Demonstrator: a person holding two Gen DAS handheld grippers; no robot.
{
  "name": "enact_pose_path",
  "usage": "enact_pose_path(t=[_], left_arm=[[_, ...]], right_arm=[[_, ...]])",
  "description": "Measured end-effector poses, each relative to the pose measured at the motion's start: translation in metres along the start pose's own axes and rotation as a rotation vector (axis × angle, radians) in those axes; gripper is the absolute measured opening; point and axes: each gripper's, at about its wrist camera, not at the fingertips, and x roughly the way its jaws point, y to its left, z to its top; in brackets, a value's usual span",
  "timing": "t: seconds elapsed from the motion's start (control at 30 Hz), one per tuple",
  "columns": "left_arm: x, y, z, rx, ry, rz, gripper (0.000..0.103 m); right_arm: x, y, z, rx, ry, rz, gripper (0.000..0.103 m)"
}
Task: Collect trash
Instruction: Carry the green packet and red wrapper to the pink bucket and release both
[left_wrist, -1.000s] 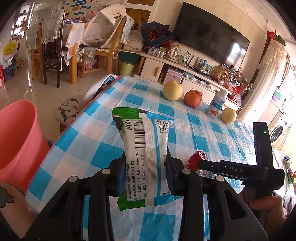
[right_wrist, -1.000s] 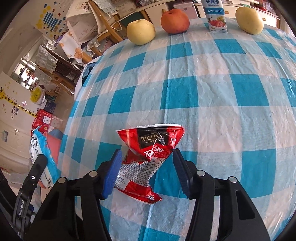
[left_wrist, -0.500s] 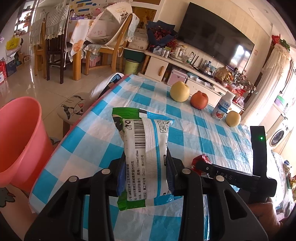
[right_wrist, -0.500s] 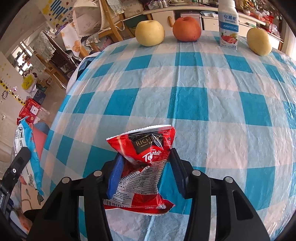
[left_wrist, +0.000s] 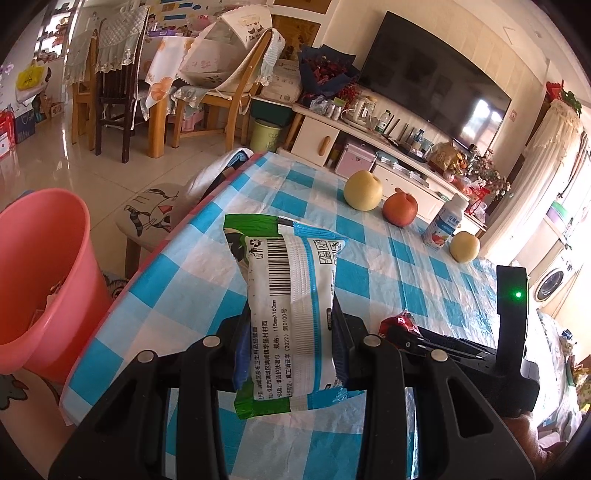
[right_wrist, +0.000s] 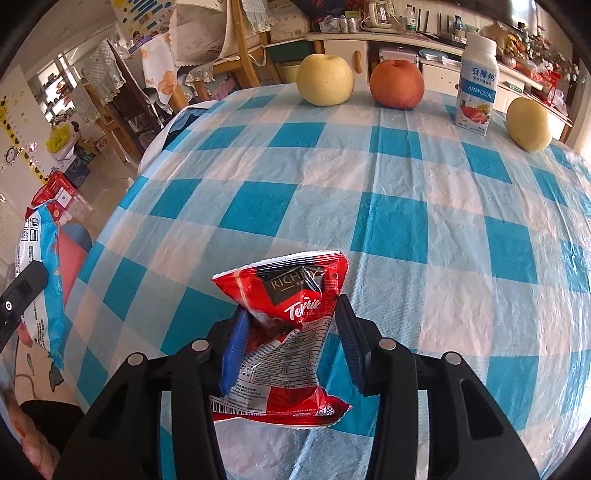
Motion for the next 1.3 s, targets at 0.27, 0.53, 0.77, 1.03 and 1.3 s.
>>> enact_pose_path(t=[0.27,0.53,0.77,1.03,1.3], left_arm=[[-0.010,0.010,0.004,-0.024,-0.027,-0.006,0.037],[-0.019,0.028,0.009,-0.067,-0.059,-0.007,0.037],[-0.027,0.050,0.016,-0.113,-0.100,0.019,0.037],[-0.043,0.077,0.024,-0.183,-0.175,0.057,0.037],[-0.055,0.128,0.033,-0.321,-0.243,0.158,0.037]], right_arm=[[-0.009,0.013,0.004,-0.014,-0.030,0.019,0.041],[-0.016,0.033,0.009,-0.026,-0.064,0.051,0.033],[-0.033,0.061,0.016,-0.050,-0.102,0.109,0.033],[-0.063,0.122,0.031,-0.123,-0.162,0.245,0.033],[-0.063,0.200,0.038,-0.249,-0.156,0.327,0.033]])
